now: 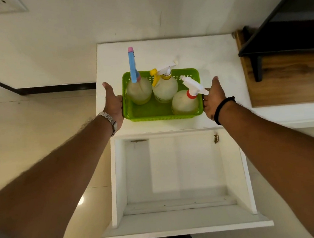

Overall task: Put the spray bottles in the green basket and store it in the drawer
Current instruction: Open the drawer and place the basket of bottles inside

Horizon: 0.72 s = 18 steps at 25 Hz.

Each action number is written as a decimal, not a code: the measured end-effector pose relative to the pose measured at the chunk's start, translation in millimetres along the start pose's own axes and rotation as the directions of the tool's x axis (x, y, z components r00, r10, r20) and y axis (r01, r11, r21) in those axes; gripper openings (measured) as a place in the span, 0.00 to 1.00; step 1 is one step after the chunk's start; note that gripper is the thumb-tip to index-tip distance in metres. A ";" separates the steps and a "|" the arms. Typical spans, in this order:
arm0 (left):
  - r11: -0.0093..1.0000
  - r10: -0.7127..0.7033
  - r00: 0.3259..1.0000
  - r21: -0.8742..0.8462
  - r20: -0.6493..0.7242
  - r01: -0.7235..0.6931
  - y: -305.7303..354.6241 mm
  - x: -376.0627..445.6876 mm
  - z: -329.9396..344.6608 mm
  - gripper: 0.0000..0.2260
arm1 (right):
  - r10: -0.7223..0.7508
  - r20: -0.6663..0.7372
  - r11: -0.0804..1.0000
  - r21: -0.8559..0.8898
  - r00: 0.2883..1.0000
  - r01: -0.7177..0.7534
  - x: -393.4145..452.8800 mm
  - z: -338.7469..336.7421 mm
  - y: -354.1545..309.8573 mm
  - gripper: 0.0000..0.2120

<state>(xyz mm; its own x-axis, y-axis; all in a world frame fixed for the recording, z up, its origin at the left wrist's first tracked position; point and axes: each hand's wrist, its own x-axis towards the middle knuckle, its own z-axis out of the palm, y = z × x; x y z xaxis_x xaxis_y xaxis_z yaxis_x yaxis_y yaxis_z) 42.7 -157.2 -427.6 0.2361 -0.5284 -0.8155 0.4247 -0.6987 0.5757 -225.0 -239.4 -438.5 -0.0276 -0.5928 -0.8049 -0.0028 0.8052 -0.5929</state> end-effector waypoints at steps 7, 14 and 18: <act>0.997 0.060 0.994 -0.053 0.087 -0.056 -18.8 -24.0 -12.5 0.42 | -0.069 0.001 0.994 0.079 0.998 0.069 -33.5 -4.8 18.3 0.35; 0.991 0.035 0.992 -0.130 0.125 -0.019 -122.2 -86.7 -83.8 0.31 | -0.075 0.139 0.976 0.214 0.987 0.045 -96.0 -39.8 119.1 0.35; 0.996 -0.039 0.999 -0.084 -0.027 0.037 -202.9 -112.6 -102.8 0.22 | -0.006 0.118 0.982 0.190 0.993 -0.017 -119.6 -49.7 212.2 0.31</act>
<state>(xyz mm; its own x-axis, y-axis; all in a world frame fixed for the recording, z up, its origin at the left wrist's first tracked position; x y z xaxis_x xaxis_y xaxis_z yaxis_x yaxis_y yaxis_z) 19.8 93.7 -458.7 0.2430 -0.4873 -0.8387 0.5054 -0.6744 0.5383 -271.9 3.0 -466.8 0.0903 -0.5948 -0.7988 0.1876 0.7978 -0.5729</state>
